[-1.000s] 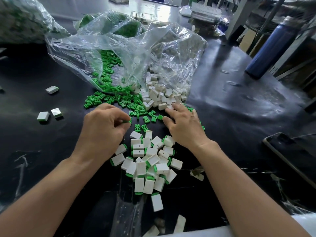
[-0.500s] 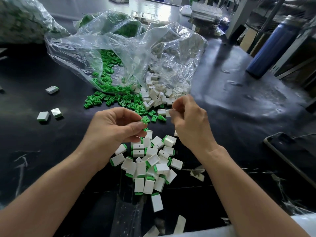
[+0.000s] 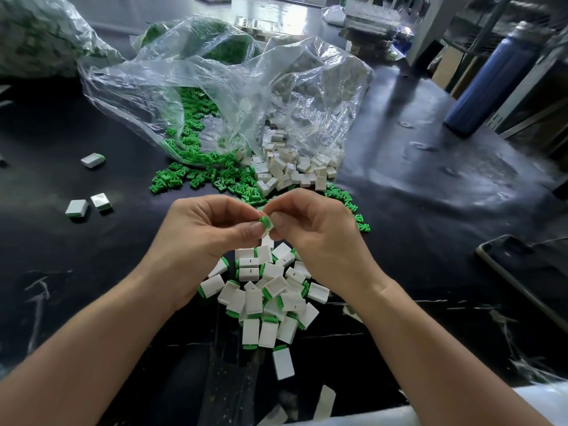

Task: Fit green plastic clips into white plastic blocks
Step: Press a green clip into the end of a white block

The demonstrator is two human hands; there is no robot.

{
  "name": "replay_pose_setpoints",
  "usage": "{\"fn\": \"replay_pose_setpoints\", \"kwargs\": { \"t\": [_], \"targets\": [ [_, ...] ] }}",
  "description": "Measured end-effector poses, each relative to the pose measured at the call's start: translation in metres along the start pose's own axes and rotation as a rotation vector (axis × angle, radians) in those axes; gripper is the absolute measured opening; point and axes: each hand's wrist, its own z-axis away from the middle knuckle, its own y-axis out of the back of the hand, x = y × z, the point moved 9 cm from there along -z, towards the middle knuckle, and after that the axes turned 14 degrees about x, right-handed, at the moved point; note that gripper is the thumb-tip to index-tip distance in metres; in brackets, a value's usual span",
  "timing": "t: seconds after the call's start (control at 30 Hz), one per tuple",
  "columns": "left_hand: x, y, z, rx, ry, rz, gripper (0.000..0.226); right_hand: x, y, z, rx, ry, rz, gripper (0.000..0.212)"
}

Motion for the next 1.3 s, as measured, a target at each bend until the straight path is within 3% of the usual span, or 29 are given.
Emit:
{"fn": "replay_pose_setpoints", "kwargs": {
  "t": [0.07, 0.27, 0.5, 0.63, 1.0, 1.3],
  "targets": [
    [0.0, 0.003, -0.001, 0.028, -0.004, -0.01, 0.009, 0.001, -0.002, 0.0, -0.018, -0.02, -0.022, 0.015],
    [0.001, 0.007, -0.001, 0.058, -0.012, -0.024, 0.011, 0.0, -0.009, 0.004, -0.059, -0.059, -0.093, 0.018],
    [0.006, 0.005, 0.002, 0.061, -0.043, -0.083, 0.037, 0.008, -0.01, 0.007, -0.102, -0.265, -0.353, 0.008],
    [0.005, 0.004, 0.002, 0.044, -0.041, -0.07, 0.028, 0.015, -0.008, 0.006, -0.085, -0.344, -0.408, 0.012],
    [0.01, -0.001, 0.007, -0.001, -0.067, -0.04, 0.017, 0.002, 0.01, -0.003, 0.061, -0.142, -0.264, 0.022],
    [0.01, -0.003, 0.008, -0.012, -0.064, -0.078, 0.023, -0.002, 0.005, -0.001, 0.021, -0.073, -0.163, 0.026]
  ]
}}
